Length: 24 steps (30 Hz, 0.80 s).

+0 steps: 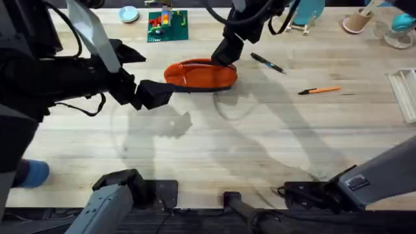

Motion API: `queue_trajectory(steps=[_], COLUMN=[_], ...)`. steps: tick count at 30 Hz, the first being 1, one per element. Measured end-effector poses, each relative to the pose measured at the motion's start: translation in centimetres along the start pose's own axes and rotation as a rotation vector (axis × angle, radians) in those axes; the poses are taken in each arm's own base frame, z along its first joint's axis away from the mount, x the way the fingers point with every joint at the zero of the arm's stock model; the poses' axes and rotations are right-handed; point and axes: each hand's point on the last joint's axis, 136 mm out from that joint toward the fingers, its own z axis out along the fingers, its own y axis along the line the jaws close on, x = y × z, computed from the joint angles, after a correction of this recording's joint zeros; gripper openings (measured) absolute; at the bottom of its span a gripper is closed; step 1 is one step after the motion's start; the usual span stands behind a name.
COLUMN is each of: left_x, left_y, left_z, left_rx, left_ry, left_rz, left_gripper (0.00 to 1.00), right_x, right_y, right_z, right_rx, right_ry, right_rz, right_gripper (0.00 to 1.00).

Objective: Unzip the bag, pick up the pens from the table one at a time and place them inside, then zip the bag closed.

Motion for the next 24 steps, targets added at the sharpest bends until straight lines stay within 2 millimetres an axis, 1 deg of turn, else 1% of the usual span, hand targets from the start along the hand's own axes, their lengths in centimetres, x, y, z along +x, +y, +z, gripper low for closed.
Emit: queue_trajectory(steps=[7, 8, 11, 14, 15, 17, 19, 20, 21, 24], left_x=[0.00, 0.00, 0.00, 0.00, 0.00, 0.00, 0.00, 0.00, 0.00, 0.00], left_y=[0.01, 0.01, 0.00, 0.00, 0.00, 0.01, 0.00, 0.00, 0.00, 0.00], left_z=[0.00, 0.00, 0.00, 0.00, 0.00, 0.00, 0.00, 0.00, 0.00, 0.00], left_rx=[0.000, 0.000, 0.000, 0.000, 0.000, 0.000, 0.000, 0.000, 0.000, 0.000], left_ry=[0.000, 0.000, 0.000, 0.000, 0.000, 0.000, 0.000, 0.000, 0.000, 0.000], left_rz=[0.000, 0.000, 0.000, 0.000, 0.000, 0.000, 0.000, 0.000, 0.000, 0.000], left_gripper=[0.993, 0.993, 0.993, 0.993, 0.993, 0.993, 0.992, 0.992, 0.993, 0.993], right_x=[0.03, 0.03, 0.03, 0.03, 0.02, 0.03, 0.03, 0.03, 0.03, 0.02], right_y=[-0.03, -0.03, -0.04, -0.04, -0.03, -0.04, -0.04, -0.03, -0.03, -0.03], right_z=[0.00, 0.00, 0.00, 0.00, -0.01, 0.00, 0.00, 0.00, -0.01, 0.00], right_rx=[0.002, 0.002, 0.002, 0.002, 0.002, 0.002, 0.002, 0.002, 0.002, 0.001], right_ry=[0.002, 0.002, 0.002, 0.002, 0.001, 0.002, 0.002, 0.002, 0.002, 0.001], right_rz=[0.000, -0.001, -0.004, -0.003, -0.004, -0.006, -0.007, -0.006, -0.007, -0.006], right_gripper=[0.995, 0.982, 0.780, 0.623, 0.554, 0.385, 0.135, 0.059, 0.038, 0.031])
